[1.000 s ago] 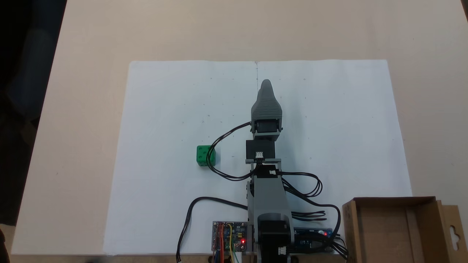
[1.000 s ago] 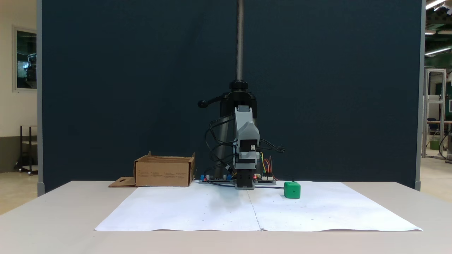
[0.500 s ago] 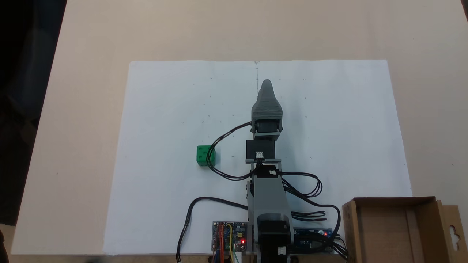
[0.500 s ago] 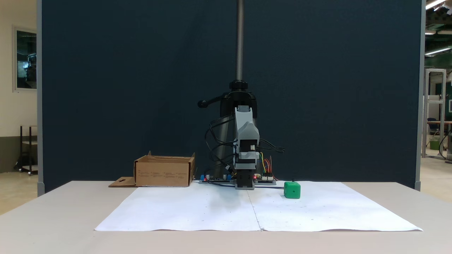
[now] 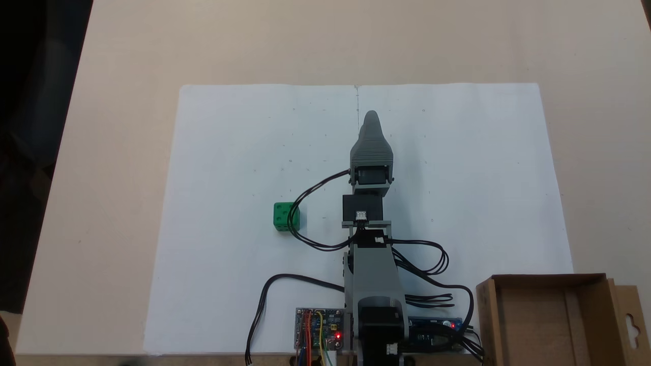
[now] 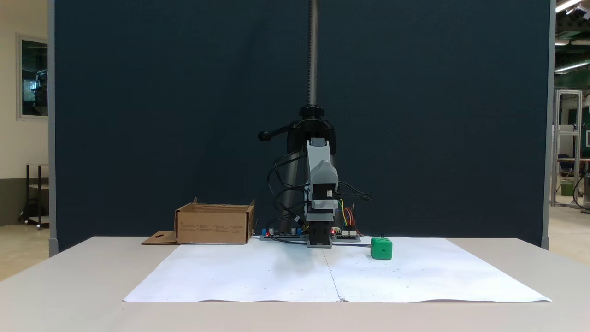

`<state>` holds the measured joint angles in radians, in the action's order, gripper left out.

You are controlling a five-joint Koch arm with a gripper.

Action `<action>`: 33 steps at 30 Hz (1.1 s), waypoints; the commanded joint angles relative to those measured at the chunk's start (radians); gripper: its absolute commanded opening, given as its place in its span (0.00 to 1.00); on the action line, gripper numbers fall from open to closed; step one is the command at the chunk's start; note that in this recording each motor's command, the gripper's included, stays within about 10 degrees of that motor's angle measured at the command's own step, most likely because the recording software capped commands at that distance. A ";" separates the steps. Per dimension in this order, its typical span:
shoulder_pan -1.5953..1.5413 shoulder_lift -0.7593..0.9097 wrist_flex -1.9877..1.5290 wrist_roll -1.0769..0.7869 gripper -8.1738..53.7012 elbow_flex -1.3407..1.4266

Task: Grasp a green dice and put it in the bin.

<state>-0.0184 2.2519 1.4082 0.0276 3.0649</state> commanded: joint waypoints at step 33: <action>-0.377 0.110 -1.810 0.230 0.84 -0.715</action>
<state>-0.3390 2.2519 -0.2945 0.1657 2.4083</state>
